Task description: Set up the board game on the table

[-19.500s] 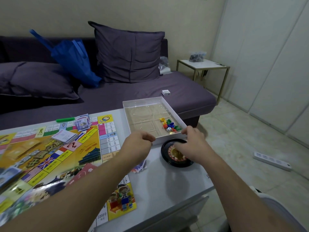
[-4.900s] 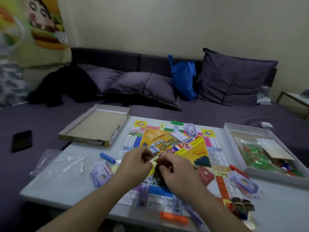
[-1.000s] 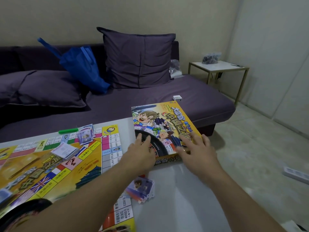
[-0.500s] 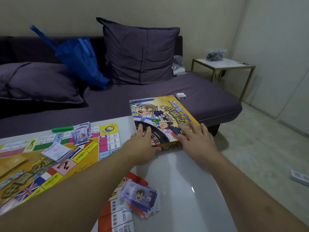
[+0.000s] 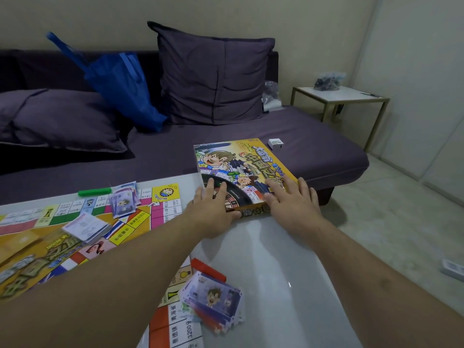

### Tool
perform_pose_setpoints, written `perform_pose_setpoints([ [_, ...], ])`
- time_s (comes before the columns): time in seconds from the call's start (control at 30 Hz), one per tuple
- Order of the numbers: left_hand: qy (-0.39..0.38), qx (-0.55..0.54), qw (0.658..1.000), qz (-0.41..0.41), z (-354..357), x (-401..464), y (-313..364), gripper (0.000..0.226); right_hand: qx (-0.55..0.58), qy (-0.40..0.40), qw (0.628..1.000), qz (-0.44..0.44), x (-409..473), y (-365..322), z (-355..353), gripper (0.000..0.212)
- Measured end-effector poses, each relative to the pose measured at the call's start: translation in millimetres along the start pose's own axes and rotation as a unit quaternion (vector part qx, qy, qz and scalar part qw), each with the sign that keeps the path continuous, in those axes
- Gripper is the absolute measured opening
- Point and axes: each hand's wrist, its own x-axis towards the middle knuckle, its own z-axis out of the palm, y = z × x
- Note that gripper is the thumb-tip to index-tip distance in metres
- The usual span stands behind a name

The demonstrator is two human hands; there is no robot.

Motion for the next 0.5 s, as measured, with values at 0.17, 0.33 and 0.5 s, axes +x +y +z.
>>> perform_pose_setpoints([
  [0.17, 0.026, 0.012, 0.999, 0.032, -1, -14, -6, 0.085, -0.027, 0.045, 0.998, -0.024, -6, -5, 0, 0.058],
  [0.33, 0.061, -0.002, 0.997, 0.053, -8, -29, -6, 0.071, -0.035, 0.096, 0.992, -0.069, -21, -16, 5, 0.059],
  [0.5, 0.052, 0.000, 0.997, 0.063, -5, -41, -7, 0.064, -0.042, 0.052, 0.995, -0.073, -34, -17, 12, 0.059],
])
